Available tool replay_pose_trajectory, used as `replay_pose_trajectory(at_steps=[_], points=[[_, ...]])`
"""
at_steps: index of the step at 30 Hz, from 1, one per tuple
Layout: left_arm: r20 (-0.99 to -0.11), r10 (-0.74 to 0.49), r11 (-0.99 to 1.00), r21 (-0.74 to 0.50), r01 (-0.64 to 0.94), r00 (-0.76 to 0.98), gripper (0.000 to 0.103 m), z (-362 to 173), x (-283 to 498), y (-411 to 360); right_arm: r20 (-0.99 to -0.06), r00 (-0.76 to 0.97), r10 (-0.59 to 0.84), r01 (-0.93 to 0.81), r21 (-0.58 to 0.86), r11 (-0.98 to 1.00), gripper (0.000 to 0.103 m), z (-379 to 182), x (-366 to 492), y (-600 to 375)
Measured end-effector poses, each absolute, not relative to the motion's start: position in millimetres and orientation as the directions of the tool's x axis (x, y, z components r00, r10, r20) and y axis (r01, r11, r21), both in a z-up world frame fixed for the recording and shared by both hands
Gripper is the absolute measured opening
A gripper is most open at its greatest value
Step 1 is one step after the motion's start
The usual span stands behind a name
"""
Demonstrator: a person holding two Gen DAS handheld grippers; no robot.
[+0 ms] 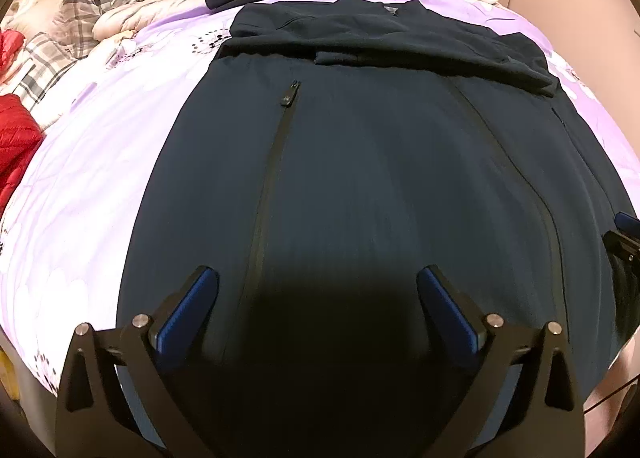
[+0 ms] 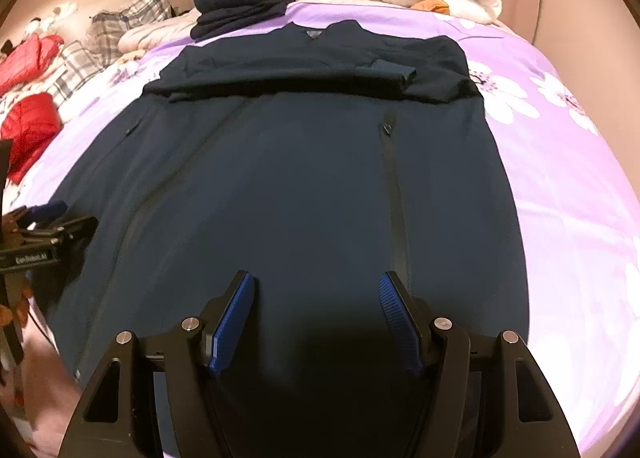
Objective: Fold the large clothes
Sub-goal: 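Move both tools over the jacket body toward the ribbed hem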
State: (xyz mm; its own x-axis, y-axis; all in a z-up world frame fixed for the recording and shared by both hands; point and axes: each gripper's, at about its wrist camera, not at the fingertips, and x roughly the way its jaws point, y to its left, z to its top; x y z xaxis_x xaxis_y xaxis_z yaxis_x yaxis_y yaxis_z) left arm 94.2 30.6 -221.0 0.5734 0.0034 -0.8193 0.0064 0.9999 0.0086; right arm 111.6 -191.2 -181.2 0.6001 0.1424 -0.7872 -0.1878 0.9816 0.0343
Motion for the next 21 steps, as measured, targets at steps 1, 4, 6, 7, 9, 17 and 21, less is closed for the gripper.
replay_pose_trajectory(at_steps=[1,4,6,7,9,17,21], points=[[-0.818,0.005,1.000,0.010,0.006,0.575,0.102,-221.1,92.1,31.5,-0.789,0.600,0.130,-0.177,0.028,0.984,0.071,-182.3,108.7,-192.7],[-0.818,0.007,1.000,0.011,0.003,0.575,0.102,-221.1,86.9,33.4,-0.792,0.599,0.121,-0.158,0.031,0.987,0.071,-183.8,101.3,-201.0],[-0.818,0.010,1.000,0.013,0.002,0.575,0.102,-220.6,83.5,33.5,-0.794,0.598,0.109,-0.141,0.030,0.989,0.071,-183.8,96.6,-206.5],[-0.818,0.013,1.000,0.017,0.002,0.575,0.102,-220.0,81.3,33.7,-0.795,0.597,0.107,-0.132,0.035,0.991,0.071,-183.7,94.1,-210.2],[-0.818,0.017,1.000,0.020,-0.001,0.574,0.102,-219.3,77.7,35.0,-0.795,0.598,0.103,-0.119,0.039,0.992,0.071,-183.3,89.2,-216.0],[-0.823,0.029,0.999,0.013,-0.032,0.567,0.102,-214.5,61.0,47.1,-0.789,0.610,0.075,-0.052,0.055,0.997,0.071,-179.7,70.0,-239.6],[-0.820,0.048,0.998,0.013,-0.064,0.570,0.102,-210.5,53.0,59.3,-0.778,0.621,0.091,-0.037,0.087,0.996,0.071,-176.1,63.7,-249.8]])
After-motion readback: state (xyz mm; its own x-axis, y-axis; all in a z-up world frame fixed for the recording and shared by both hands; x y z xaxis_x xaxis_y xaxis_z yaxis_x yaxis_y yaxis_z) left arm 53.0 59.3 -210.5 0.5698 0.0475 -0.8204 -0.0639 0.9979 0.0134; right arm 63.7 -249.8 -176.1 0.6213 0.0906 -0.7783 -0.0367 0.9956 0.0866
